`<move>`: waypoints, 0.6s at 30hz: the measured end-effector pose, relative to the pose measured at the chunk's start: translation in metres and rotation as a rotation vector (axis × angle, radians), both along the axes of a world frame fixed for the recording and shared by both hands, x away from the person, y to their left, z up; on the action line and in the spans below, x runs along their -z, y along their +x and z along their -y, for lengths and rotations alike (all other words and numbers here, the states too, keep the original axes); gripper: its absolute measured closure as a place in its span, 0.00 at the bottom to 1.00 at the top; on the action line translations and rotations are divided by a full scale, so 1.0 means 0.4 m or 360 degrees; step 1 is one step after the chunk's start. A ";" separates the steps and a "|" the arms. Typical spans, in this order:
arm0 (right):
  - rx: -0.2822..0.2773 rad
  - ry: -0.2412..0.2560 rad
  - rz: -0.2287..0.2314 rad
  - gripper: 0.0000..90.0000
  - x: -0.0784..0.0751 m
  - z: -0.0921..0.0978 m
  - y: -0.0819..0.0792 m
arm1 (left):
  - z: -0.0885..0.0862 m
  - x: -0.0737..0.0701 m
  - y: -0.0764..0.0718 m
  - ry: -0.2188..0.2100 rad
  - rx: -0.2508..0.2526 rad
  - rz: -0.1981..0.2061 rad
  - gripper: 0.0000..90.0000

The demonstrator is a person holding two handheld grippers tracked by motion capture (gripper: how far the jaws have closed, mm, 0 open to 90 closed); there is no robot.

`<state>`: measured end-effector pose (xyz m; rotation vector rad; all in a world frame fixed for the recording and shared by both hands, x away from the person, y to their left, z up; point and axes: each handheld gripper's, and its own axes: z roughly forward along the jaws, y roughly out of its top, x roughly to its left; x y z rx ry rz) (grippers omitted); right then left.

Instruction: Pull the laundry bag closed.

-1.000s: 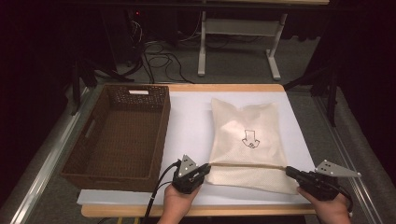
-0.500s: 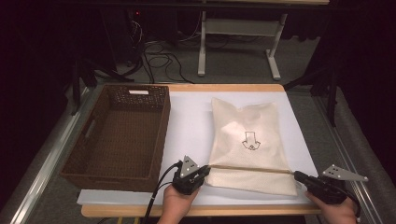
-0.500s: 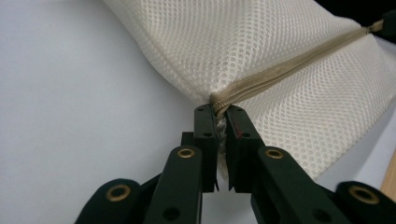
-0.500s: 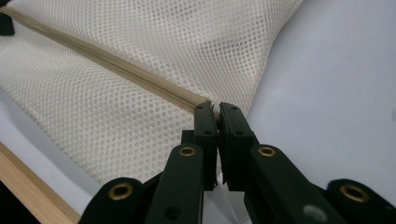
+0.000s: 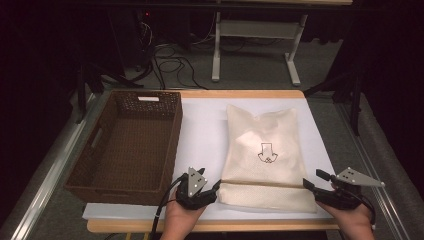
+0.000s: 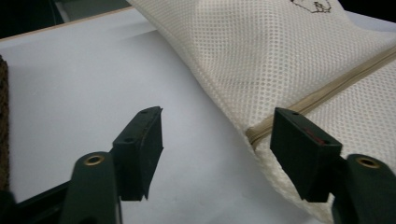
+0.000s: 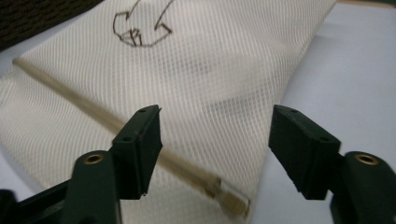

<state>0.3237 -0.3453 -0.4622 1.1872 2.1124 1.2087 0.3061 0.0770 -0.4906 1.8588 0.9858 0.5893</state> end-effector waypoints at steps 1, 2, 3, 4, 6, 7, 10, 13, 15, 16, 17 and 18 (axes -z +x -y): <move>0.0020 0.0007 0.0022 0.30 -0.002 -0.010 0.005 | -0.002 0.000 0.003 0.0002 -0.0008 -0.0010 0.34; 0.0036 0.0017 0.0030 0.25 -0.002 -0.020 0.011 | -0.003 -0.001 0.006 0.0013 -0.0013 -0.0026 0.32; 0.0052 0.0029 0.0041 0.19 0.000 -0.029 0.017 | -0.004 0.000 0.009 0.0011 -0.0017 -0.0038 0.28; 0.0084 0.0054 0.0050 0.16 0.006 -0.037 0.019 | -0.005 0.001 0.011 0.0008 -0.0017 -0.0047 0.25; 0.0112 0.0111 0.0051 0.09 0.020 -0.042 0.020 | -0.007 0.005 0.015 -0.0011 -0.0006 -0.0076 0.19; 0.0115 0.0088 0.0054 0.04 0.016 -0.044 0.020 | -0.007 0.007 0.019 -0.0013 0.0000 -0.0086 0.17; 0.0160 0.0007 0.0169 0.00 0.006 -0.031 0.006 | -0.006 0.008 0.028 -0.0035 0.0017 -0.0124 0.12; 0.0132 0.0055 0.0090 0.00 0.024 -0.013 0.000 | 0.000 0.007 0.034 -0.0027 0.0001 -0.0132 0.07; 0.0122 0.0025 0.0081 0.00 0.029 -0.011 -0.002 | 0.004 0.009 0.036 -0.0016 0.0004 -0.0140 0.05; 0.0113 0.0029 0.0076 0.00 0.030 -0.010 -0.002 | 0.005 0.010 0.037 -0.0009 0.0011 -0.0146 0.05; 0.0116 0.0032 0.0072 0.00 0.030 -0.010 -0.002 | 0.005 0.011 0.036 0.0001 0.0009 -0.0147 0.04; 0.0110 0.0031 0.0071 0.00 0.031 -0.010 -0.001 | 0.004 0.011 0.035 -0.0001 0.0009 -0.0146 0.04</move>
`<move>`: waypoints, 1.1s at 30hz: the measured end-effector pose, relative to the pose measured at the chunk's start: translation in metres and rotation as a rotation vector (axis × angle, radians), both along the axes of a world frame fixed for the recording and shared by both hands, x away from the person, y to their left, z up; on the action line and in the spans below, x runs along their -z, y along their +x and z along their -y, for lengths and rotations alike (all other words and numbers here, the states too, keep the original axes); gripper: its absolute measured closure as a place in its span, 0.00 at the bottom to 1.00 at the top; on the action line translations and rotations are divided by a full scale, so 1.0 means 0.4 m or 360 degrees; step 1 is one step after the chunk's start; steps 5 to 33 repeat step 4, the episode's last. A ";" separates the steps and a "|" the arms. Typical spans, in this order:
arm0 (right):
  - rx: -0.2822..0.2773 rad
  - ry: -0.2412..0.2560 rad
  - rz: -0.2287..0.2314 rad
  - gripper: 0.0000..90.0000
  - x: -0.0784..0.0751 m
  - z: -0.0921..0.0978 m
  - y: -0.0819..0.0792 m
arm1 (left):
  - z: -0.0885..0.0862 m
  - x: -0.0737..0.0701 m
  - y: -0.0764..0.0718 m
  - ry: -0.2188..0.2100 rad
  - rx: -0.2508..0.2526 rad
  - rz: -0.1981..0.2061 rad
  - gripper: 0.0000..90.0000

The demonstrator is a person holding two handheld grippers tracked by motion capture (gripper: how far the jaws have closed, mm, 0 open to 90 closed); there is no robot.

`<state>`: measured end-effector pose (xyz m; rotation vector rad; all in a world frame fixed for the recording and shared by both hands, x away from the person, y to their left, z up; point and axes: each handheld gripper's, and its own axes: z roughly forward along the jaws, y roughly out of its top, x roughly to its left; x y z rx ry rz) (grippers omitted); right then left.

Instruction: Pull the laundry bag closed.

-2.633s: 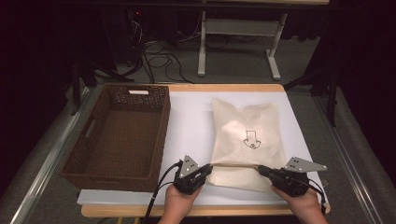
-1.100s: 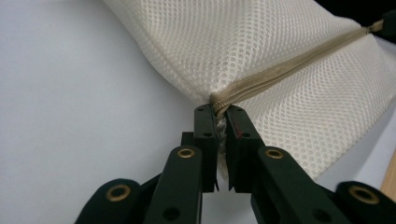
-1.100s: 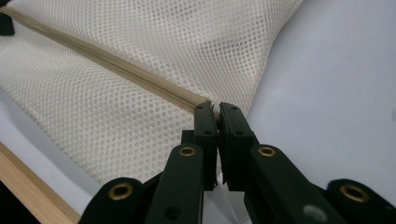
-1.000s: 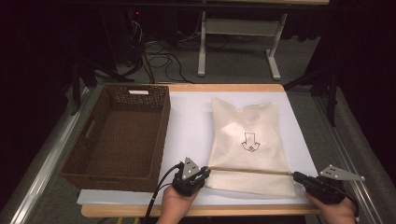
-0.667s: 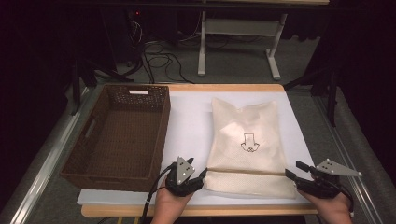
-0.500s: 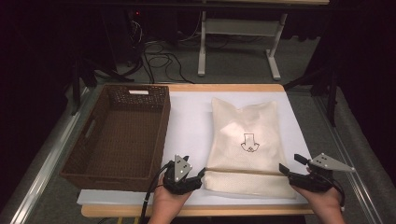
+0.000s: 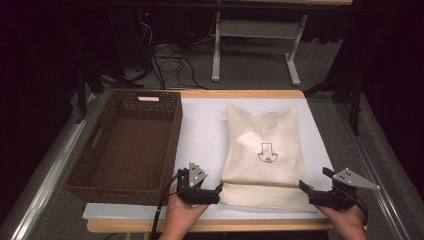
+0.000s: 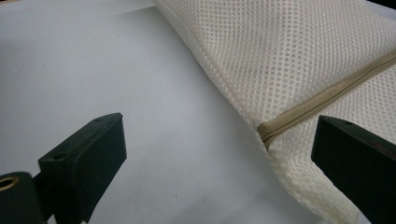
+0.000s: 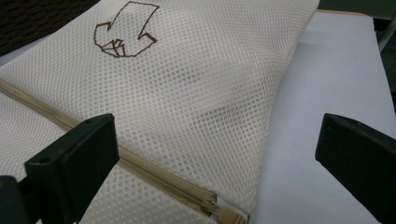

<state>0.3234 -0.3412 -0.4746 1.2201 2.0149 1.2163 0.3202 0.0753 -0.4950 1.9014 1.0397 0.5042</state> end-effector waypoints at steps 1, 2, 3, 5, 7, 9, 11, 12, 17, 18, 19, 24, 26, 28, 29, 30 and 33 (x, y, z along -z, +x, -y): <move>-0.0009 -0.0003 -0.0001 0.00 0.000 -0.001 0.000 | -0.001 0.001 -0.001 -0.0005 -0.0005 0.0004 0.04; -0.0017 -0.0003 0.0000 0.00 0.000 -0.002 0.000 | -0.003 0.001 -0.002 -0.0007 -0.0007 0.0010 0.04; -0.0027 -0.0003 0.0001 0.00 0.000 -0.003 -0.001 | -0.006 0.002 -0.002 -0.0005 -0.0010 0.0014 0.05; -0.0032 -0.0002 0.0007 0.00 -0.001 -0.003 -0.002 | -0.008 0.004 -0.001 0.0000 -0.0016 0.0013 0.06; -0.0032 -0.0002 0.0007 0.00 -0.001 -0.003 -0.002 | -0.008 0.004 -0.001 0.0000 -0.0016 0.0013 0.06; -0.0032 -0.0002 0.0007 0.00 -0.001 -0.003 -0.002 | -0.008 0.004 -0.001 0.0000 -0.0016 0.0013 0.06; -0.0032 -0.0002 0.0007 0.00 -0.001 -0.003 -0.002 | -0.008 0.004 -0.001 0.0000 -0.0016 0.0013 0.06; -0.0032 -0.0002 0.0007 0.00 -0.001 -0.003 -0.002 | -0.008 0.004 -0.001 0.0000 -0.0016 0.0013 0.06; -0.0032 -0.0002 0.0007 0.00 -0.001 -0.003 -0.002 | -0.008 0.004 -0.001 0.0000 -0.0016 0.0013 0.06; -0.0032 -0.0002 0.0007 0.00 -0.001 -0.003 -0.002 | -0.008 0.004 -0.001 0.0000 -0.0016 0.0013 0.06; -0.0032 -0.0002 0.0007 0.00 -0.001 -0.003 -0.002 | -0.008 0.004 -0.001 0.0000 -0.0016 0.0013 0.06; -0.0032 -0.0002 0.0007 0.00 -0.001 -0.003 -0.002 | -0.008 0.004 -0.001 0.0000 -0.0016 0.0013 0.06; -0.0032 -0.0002 0.0007 0.00 -0.001 -0.003 -0.002 | -0.008 0.004 -0.001 0.0000 -0.0016 0.0013 0.06; -0.0032 -0.0002 0.0007 0.00 -0.001 -0.003 -0.002 | -0.008 0.004 -0.001 0.0000 -0.0016 0.0013 0.06; -0.0032 -0.0002 0.0007 0.00 -0.001 -0.003 -0.002 | -0.008 0.004 -0.001 0.0000 -0.0016 0.0013 0.06; -0.0032 -0.0002 0.0007 0.00 -0.001 -0.003 -0.002 | -0.008 0.004 -0.001 0.0000 -0.0016 0.0013 0.06; -0.0032 -0.0002 0.0007 0.00 -0.001 -0.003 -0.002 | -0.008 0.004 -0.001 0.0000 -0.0016 0.0013 0.06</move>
